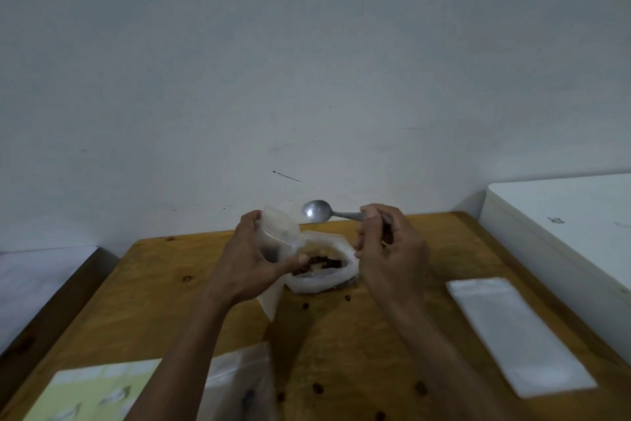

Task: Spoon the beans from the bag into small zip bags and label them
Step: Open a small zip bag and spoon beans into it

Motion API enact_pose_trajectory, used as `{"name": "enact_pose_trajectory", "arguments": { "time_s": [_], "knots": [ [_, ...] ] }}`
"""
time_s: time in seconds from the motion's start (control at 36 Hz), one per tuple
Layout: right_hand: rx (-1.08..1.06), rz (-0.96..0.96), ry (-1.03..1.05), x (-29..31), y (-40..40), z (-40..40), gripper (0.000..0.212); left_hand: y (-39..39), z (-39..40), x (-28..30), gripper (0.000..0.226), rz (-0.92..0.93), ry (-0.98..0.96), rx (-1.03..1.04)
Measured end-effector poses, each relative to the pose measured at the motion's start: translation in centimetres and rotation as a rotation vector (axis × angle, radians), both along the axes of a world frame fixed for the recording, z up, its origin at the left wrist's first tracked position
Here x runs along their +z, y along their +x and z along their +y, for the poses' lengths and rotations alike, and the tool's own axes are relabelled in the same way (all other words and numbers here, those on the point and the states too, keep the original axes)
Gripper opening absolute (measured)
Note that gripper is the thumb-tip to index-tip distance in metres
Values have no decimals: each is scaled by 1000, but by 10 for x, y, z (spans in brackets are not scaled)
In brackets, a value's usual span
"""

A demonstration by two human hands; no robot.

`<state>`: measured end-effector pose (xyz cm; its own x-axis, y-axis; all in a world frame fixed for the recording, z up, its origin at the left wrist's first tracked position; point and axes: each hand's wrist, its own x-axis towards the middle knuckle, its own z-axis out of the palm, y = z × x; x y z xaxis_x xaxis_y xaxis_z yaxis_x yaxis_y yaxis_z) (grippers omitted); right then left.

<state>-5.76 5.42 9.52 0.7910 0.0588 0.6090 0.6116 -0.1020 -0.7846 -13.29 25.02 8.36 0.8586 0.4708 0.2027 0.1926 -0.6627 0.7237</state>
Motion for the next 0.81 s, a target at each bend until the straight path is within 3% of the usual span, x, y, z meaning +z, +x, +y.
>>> {"name": "enact_pose_trajectory", "arguments": {
  "time_s": [0.33,0.42,0.56,0.67,0.81],
  "knots": [
    [-109,369,-458,-51,24,1,25,-15,-3,-9,121,-190,-108,111],
    [-199,242,-532,-35,12,-1,47,-18,-8,-6,114,-238,-124,118],
    [123,30,-514,8,-25,13,49,-23,-18,1,109,-269,-135,123],
    [280,27,-535,26,-41,32,39,-31,-19,5,96,-313,-116,137],
    [253,-69,-472,27,-44,39,23,-55,-19,12,108,-316,-126,165]
  ]
}}
